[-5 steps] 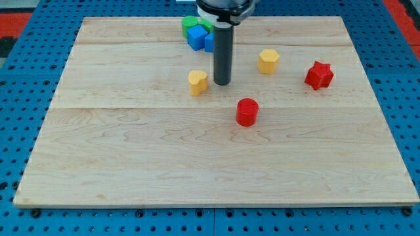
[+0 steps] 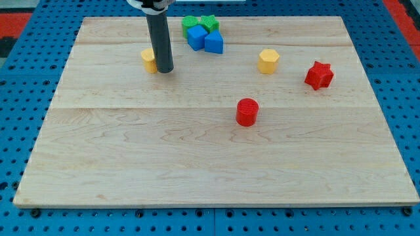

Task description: Push the yellow heart towards the top left

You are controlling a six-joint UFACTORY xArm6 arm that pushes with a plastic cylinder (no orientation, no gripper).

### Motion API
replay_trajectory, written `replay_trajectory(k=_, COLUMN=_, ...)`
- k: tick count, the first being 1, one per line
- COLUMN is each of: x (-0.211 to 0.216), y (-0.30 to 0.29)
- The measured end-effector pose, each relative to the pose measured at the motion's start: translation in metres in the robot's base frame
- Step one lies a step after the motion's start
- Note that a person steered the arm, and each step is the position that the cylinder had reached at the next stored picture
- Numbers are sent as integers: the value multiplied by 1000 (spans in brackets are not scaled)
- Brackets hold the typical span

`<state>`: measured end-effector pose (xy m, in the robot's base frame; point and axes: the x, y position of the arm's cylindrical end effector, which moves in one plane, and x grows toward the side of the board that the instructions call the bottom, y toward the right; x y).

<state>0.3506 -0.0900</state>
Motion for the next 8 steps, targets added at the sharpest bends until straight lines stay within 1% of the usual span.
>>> replay_trajectory(k=1, x=-3, y=-17)
replay_trajectory(k=3, x=-3, y=-17)
replay_trajectory(k=5, x=-13, y=-19)
replay_trajectory(k=6, x=-48, y=-35)
replay_trajectory(k=7, x=-72, y=-50)
replay_trajectory(k=8, x=-76, y=-43)
